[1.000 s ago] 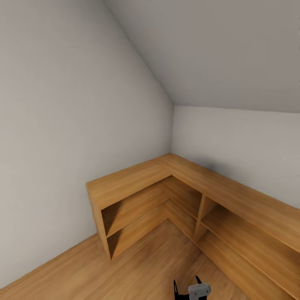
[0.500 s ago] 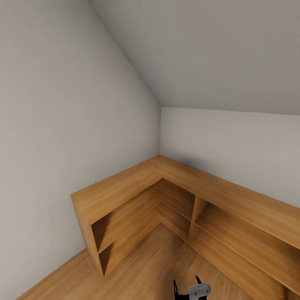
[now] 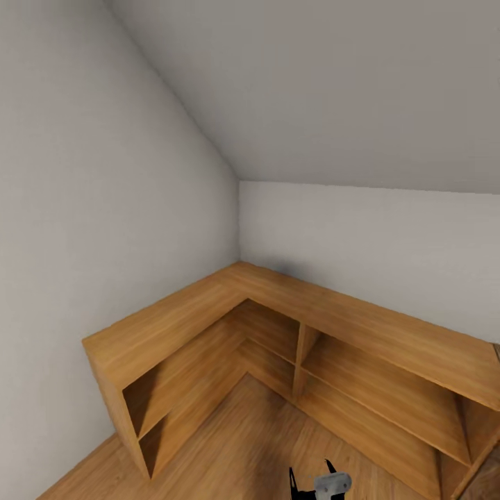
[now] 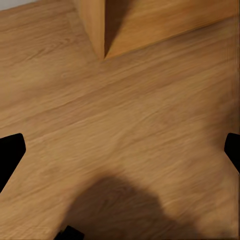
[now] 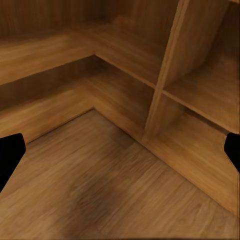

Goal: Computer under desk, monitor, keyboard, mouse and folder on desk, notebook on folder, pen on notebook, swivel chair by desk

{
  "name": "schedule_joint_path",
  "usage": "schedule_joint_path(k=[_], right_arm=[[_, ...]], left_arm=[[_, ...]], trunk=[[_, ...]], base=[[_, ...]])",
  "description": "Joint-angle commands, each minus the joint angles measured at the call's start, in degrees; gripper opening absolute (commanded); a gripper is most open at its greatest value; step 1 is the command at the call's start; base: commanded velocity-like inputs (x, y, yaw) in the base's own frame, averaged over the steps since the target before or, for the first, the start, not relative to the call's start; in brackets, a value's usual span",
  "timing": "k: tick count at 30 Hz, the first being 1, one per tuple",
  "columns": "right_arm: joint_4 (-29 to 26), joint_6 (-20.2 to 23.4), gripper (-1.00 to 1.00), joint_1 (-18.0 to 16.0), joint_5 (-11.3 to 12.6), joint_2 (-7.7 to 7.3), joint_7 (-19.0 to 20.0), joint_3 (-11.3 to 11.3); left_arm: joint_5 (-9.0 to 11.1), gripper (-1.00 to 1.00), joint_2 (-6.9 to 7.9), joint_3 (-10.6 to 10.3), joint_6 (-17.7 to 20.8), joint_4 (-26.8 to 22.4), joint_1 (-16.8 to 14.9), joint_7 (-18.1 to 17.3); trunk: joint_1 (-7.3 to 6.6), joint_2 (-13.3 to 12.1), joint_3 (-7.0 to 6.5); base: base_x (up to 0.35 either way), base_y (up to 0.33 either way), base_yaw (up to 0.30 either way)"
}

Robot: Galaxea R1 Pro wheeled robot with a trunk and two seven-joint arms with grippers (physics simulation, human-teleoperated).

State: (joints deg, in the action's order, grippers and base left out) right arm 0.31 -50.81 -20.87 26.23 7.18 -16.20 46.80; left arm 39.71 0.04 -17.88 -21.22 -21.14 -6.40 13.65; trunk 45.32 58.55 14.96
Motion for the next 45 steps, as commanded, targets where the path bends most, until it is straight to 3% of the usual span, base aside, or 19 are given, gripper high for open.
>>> schedule_joint_path(k=[1, 45], right_arm=[[0.0, -0.1, 1.00, 0.0, 0.2, 0.03, -0.3, 0.5], [0.0, 0.0, 1.00, 0.0, 0.3, 0.00, -0.4, 0.2]], left_arm=[[0.3, 1.00, 0.05, -0.5, -0.2, 0.0, 0.0, 0.5], [0.1, 1.00, 0.05, -0.5, -0.2, 0.0, 0.0, 0.5]], trunk=[[0.00, 0.0, 0.03], [0.00, 0.0, -0.22]], base=[[0.000, 0.001, -0.271], [0.008, 0.019, -0.288]])
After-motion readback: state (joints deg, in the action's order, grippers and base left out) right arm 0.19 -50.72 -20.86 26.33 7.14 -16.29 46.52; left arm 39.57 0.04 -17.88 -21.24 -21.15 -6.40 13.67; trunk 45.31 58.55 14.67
